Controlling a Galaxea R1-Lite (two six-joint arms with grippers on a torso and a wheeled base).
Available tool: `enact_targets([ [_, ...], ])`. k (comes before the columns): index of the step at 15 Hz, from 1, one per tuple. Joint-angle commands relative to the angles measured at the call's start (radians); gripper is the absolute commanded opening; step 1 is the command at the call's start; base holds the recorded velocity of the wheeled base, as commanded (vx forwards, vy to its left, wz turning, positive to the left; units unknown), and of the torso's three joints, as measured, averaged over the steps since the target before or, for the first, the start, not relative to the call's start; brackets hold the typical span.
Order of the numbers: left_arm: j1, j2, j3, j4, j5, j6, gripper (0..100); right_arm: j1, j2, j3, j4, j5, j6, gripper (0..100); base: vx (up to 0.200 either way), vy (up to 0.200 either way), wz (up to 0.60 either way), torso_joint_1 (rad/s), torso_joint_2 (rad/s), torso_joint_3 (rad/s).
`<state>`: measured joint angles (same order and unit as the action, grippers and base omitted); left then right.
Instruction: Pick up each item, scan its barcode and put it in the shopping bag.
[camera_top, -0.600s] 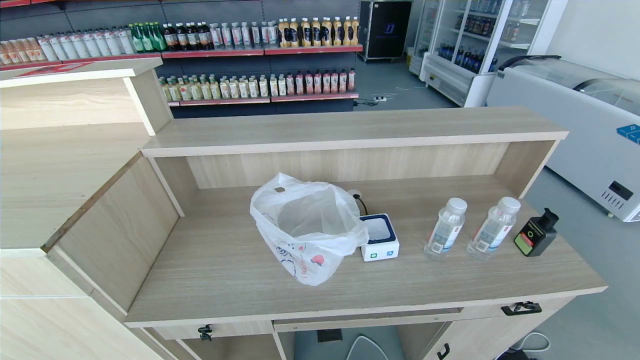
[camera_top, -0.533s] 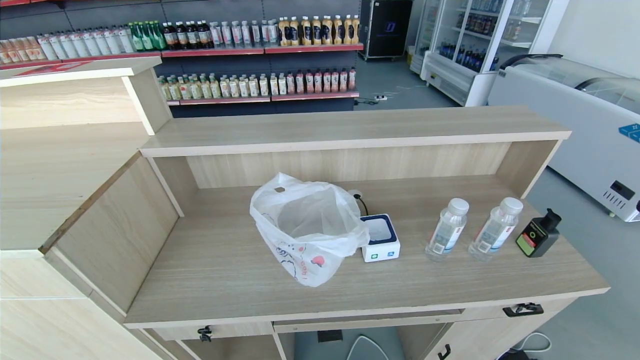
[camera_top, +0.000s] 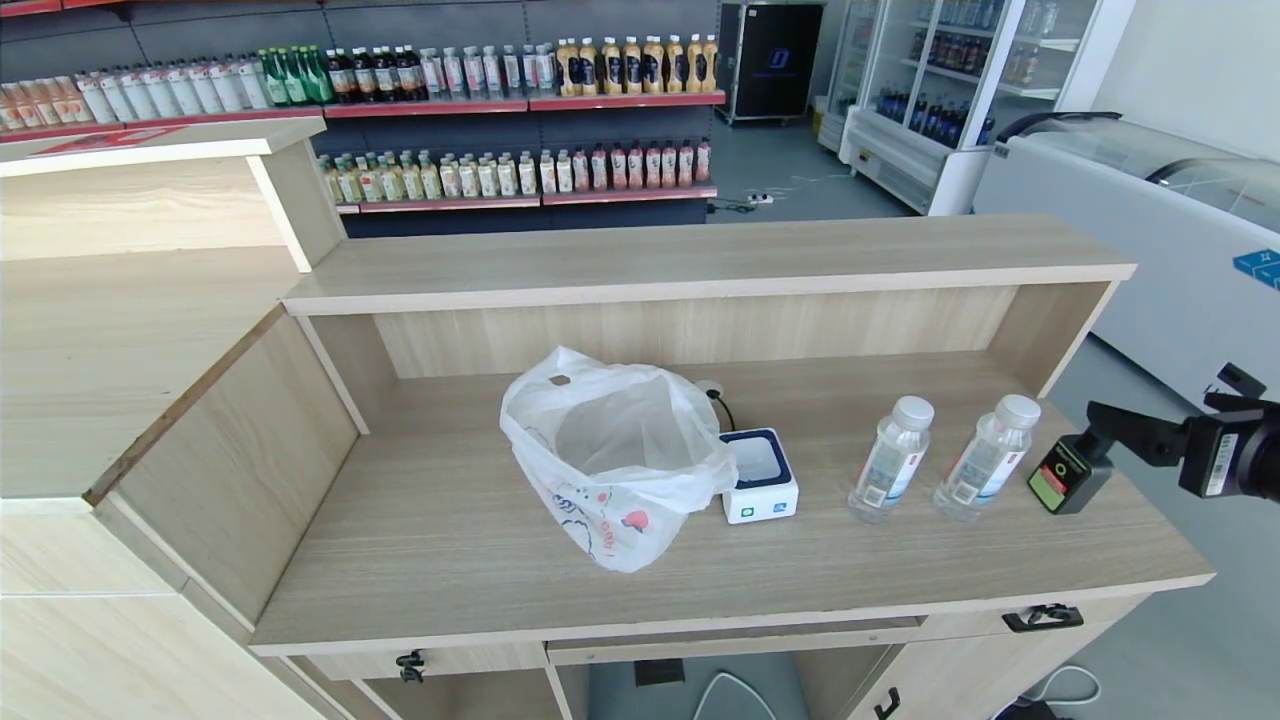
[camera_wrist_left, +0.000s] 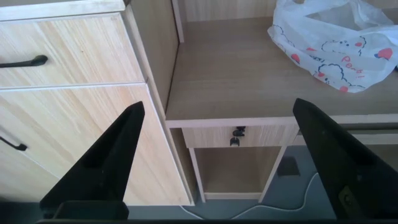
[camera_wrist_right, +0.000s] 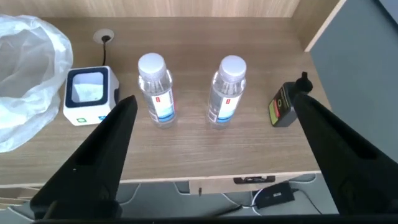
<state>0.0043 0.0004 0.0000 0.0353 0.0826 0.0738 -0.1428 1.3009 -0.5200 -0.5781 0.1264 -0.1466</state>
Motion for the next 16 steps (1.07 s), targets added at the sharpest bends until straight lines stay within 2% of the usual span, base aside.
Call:
enact_targets([
  [1, 0.0, 0.0, 0.0, 0.0, 0.0, 0.0, 100, -0.17, 0.245, 0.006, -0.152, 0.127, -0.057, 100, 0.0, 0.0, 0.0, 0.0, 0.0, 0.0],
  [3, 0.0, 0.0, 0.0, 0.0, 0.0, 0.0, 100, -0.232, 0.367, 0.02, -0.295, 0.182, -0.116, 100, 0.0, 0.0, 0.0, 0.0, 0.0, 0.0],
  [6, 0.0, 0.0, 0.0, 0.0, 0.0, 0.0, 100, -0.233, 0.436, 0.038, -0.321, 0.245, -0.123, 100, 0.0, 0.0, 0.0, 0.0, 0.0, 0.0],
  [9, 0.0, 0.0, 0.0, 0.0, 0.0, 0.0, 100, -0.189, 0.479, 0.043, -0.347, 0.249, -0.128, 100, 0.0, 0.0, 0.0, 0.0, 0.0, 0.0],
  [13, 0.0, 0.0, 0.0, 0.0, 0.0, 0.0, 100, -0.104, 0.598, 0.04, -0.494, 0.249, -0.122, 100, 0.0, 0.0, 0.0, 0.0, 0.0, 0.0],
  [16, 0.0, 0.0, 0.0, 0.0, 0.0, 0.0, 100, -0.046, 0.644, 0.035, -0.534, 0.251, -0.119, 100, 0.0, 0.0, 0.0, 0.0, 0.0, 0.0],
])
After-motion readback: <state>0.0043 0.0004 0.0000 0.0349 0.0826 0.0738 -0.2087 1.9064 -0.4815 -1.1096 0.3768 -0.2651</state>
